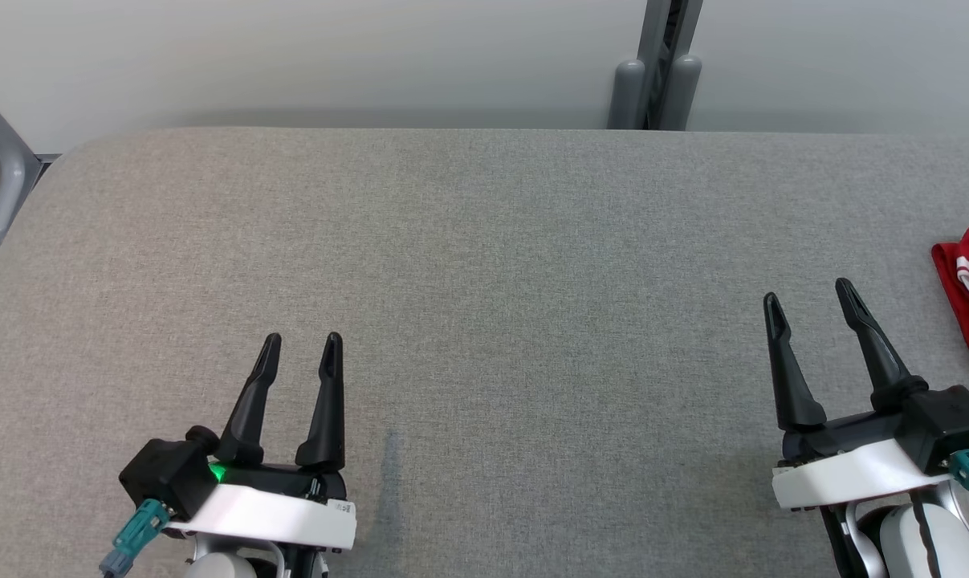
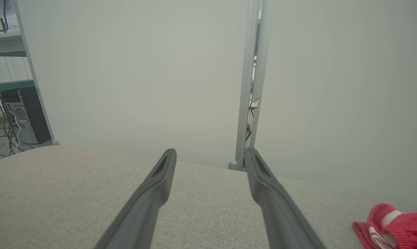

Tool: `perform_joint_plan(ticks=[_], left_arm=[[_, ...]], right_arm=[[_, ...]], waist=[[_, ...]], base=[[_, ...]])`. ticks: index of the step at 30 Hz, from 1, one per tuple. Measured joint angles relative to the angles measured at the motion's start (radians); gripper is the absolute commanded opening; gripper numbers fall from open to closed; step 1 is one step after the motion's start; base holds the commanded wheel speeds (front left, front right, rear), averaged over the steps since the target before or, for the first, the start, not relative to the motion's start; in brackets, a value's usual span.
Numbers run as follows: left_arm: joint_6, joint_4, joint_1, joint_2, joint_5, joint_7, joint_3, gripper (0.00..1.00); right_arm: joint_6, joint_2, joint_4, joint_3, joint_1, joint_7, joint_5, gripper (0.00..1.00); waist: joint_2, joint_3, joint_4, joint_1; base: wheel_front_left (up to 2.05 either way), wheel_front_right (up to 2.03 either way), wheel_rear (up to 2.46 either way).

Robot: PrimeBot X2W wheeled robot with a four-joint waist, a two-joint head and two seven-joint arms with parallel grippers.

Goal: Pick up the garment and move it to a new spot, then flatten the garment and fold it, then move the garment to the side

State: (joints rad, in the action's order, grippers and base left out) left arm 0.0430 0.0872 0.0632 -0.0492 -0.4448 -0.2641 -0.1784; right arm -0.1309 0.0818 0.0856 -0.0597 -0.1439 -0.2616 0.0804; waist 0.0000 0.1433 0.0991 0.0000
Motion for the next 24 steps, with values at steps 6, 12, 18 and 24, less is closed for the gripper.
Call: perform_joint_plan(ticks=[6,12,18,24], left_arm=[[0.0,0.032,-0.022,0.004,-0.007,0.0,-0.004,0.0],[0.0,0.046,-0.038,0.003,-0.083,0.016,-0.004,0.0],[0.0,0.049,-0.037,0.002,-0.165,0.03,-0.002,0.0],[0.002,0.054,-0.034,0.0,-0.254,0.049,0.001,0.0]], right_arm=[[0.0,-0.012,0.035,-0.011,0.026,0.003,0.0,0.0],[0.0,-0.013,0.049,-0.005,0.051,0.024,0.106,0.0],[0.0,-0.005,0.048,0.012,0.055,0.044,0.218,0.0],[0.0,0.006,0.047,0.023,0.073,0.068,0.344,0.0]], waist=[[0.0,-0.002,0.0,0.0],[0.0,-0.008,-0.004,0.0],[0.0,-0.013,-0.008,0.0],[0.0,-0.02,-0.012,0.0]], base=[[0.0,0.0,0.0],[0.0,0.0,0.0],[0.0,0.0,0.0],[0.0,0.0,0.0]])
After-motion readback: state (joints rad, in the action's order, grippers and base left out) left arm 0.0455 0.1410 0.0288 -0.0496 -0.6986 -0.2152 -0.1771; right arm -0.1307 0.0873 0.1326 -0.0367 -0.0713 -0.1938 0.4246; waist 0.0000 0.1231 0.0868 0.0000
